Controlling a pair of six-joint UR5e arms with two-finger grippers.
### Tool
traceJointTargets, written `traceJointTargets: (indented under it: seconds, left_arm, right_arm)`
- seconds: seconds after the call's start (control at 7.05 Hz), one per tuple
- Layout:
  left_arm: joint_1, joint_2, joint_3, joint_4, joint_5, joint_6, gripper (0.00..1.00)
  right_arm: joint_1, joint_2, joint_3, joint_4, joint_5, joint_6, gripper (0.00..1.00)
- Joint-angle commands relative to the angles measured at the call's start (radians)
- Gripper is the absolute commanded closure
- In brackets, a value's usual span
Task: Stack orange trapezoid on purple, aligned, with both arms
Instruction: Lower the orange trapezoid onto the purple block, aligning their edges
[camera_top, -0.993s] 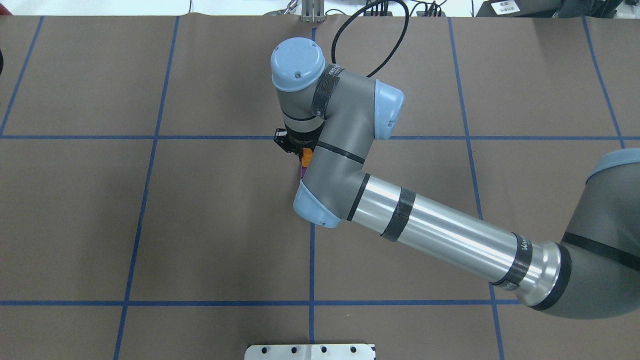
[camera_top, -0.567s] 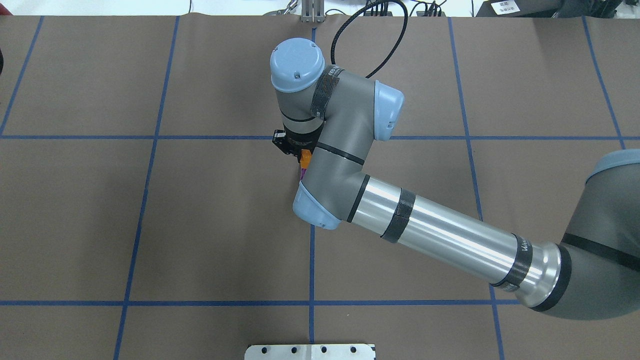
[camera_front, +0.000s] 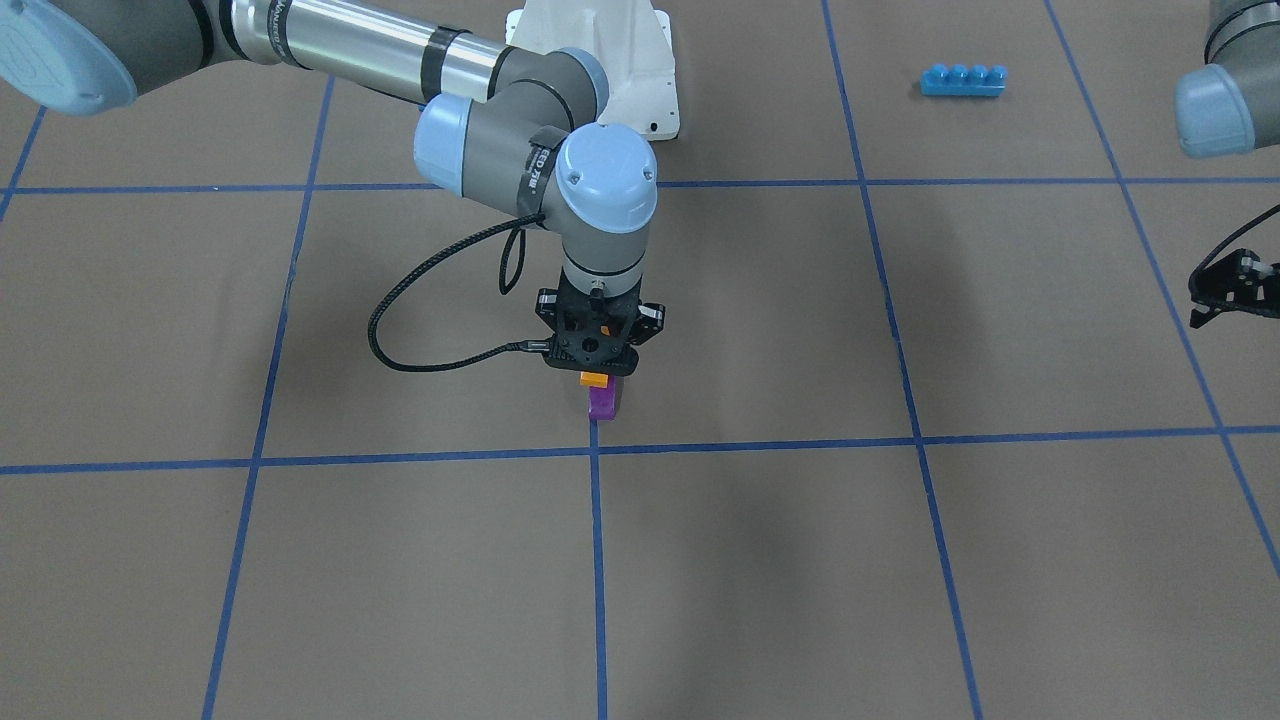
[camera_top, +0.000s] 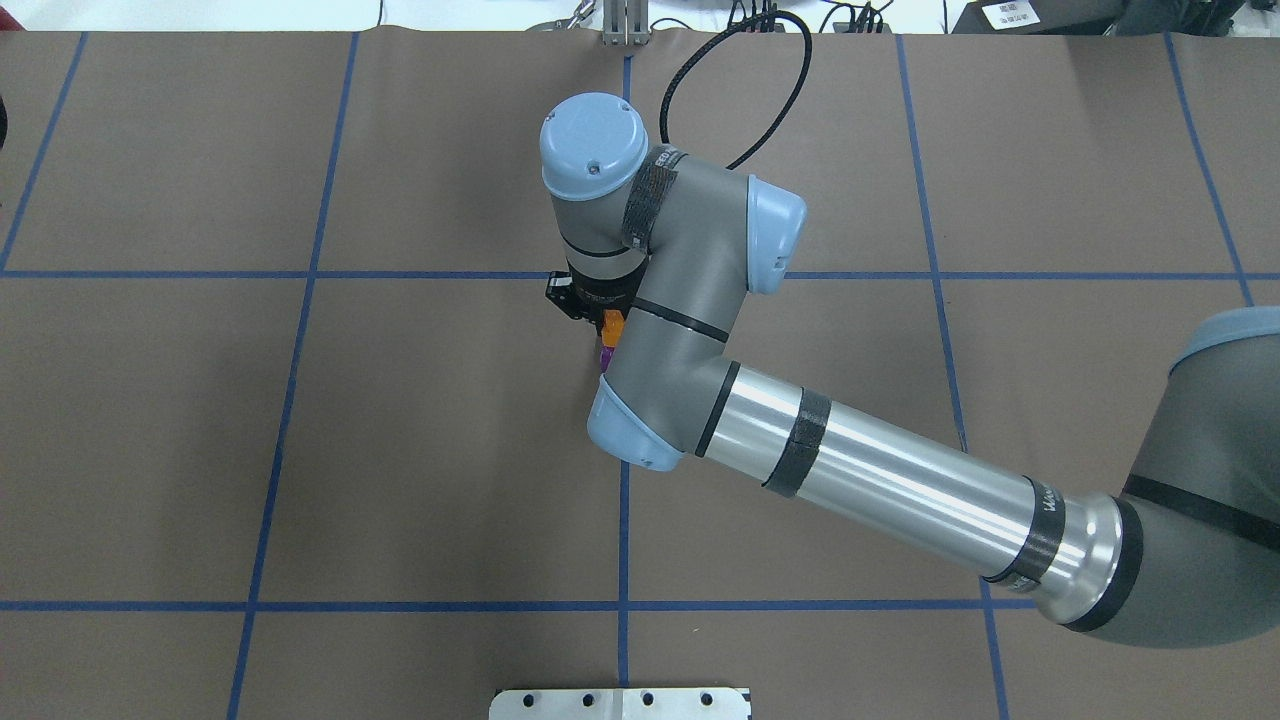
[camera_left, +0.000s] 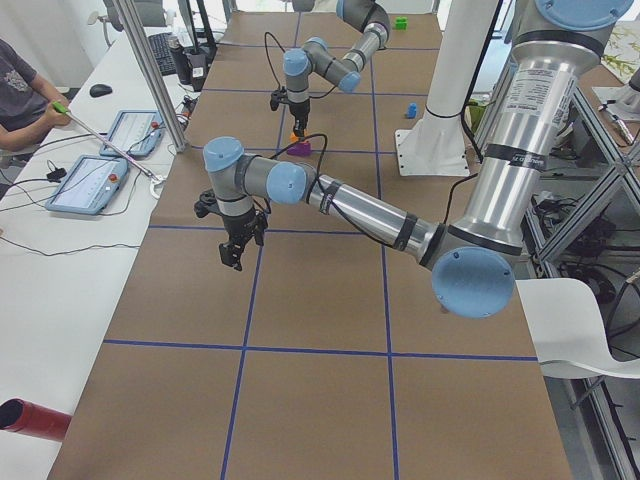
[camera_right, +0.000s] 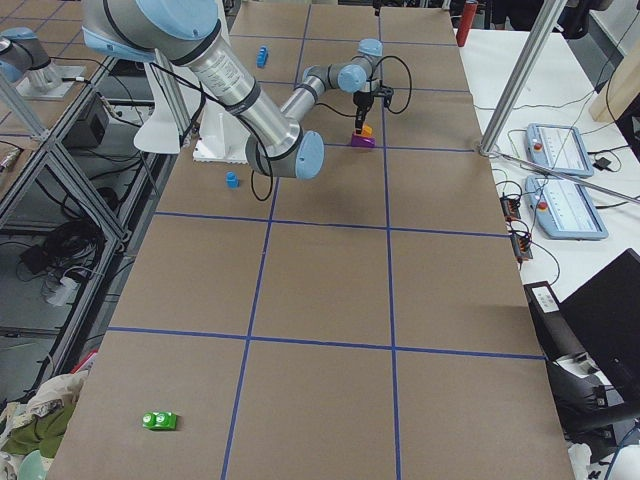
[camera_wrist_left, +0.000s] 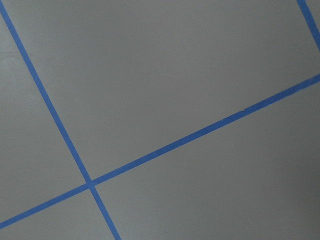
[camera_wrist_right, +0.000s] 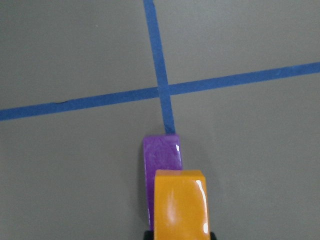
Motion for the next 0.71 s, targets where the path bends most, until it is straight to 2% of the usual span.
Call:
traceJointTargets:
  seconds: [0.0, 0.14, 0.57]
  left_arm:
    - [0.0, 0.0, 0.002, 0.0, 0.0, 0.0, 0.0]
    - [0.001, 0.001, 0.002, 0.0, 0.0, 0.0, 0.0]
    - [0.002, 0.0, 0.003, 0.0, 0.0, 0.0, 0.0]
  right_arm:
    - [-0.002, -0.002, -0.004, 0.002, -0.002, 0.0, 1.0]
    - [-0.002, -0.004, -0.008, 0.045, -0.004, 0.003, 1.0]
    - [-0.002, -0.005, -0.012, 0.061, -0.004, 0.012, 1.0]
